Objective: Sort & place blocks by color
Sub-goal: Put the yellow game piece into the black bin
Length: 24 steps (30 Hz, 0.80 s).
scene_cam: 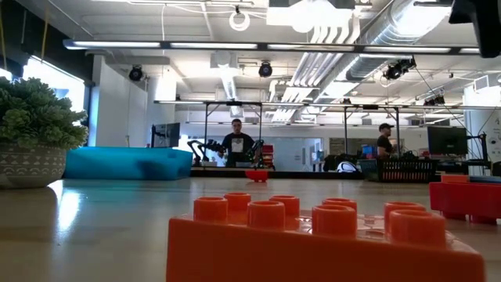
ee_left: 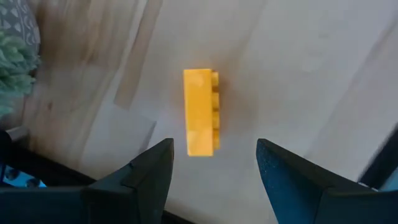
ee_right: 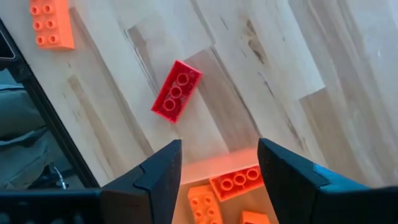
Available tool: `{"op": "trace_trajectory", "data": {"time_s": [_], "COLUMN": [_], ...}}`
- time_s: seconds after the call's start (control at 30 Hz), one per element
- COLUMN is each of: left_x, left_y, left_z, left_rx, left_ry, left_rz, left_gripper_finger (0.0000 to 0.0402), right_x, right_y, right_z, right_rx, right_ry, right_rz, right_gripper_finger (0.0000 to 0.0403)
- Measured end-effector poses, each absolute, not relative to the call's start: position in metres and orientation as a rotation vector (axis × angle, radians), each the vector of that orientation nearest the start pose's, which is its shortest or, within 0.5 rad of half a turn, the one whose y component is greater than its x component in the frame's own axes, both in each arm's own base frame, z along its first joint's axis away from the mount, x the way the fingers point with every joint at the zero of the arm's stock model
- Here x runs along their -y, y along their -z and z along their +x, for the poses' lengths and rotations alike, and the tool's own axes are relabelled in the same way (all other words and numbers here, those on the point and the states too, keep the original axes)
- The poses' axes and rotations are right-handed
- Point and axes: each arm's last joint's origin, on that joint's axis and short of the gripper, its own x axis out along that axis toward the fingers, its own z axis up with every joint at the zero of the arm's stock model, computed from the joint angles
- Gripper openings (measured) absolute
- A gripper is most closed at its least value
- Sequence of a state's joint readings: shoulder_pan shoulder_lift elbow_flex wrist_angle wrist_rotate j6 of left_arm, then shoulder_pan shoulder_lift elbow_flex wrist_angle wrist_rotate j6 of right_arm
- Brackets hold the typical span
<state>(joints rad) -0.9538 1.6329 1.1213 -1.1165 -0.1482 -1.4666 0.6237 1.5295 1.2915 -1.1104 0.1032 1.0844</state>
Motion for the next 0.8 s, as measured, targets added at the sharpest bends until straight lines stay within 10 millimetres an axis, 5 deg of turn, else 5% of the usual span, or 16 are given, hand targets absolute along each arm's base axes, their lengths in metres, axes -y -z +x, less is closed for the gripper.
{"op": "trace_trajectory", "data": {"time_s": [0.8], "left_x": [0.200], "left_y": [-0.144], "left_z": [0.148], "left_rx": [-1.442], "left_ry": [-0.495], "left_rz": [-0.339], "left_gripper_finger": [0.0216], "right_x": [-0.147], "right_y": [-0.273], "right_z": [0.240], "right_rx": [-1.321], "right_ry": [0.267], "right_rz": [0.390], "right_gripper_finger": [0.0197]}}
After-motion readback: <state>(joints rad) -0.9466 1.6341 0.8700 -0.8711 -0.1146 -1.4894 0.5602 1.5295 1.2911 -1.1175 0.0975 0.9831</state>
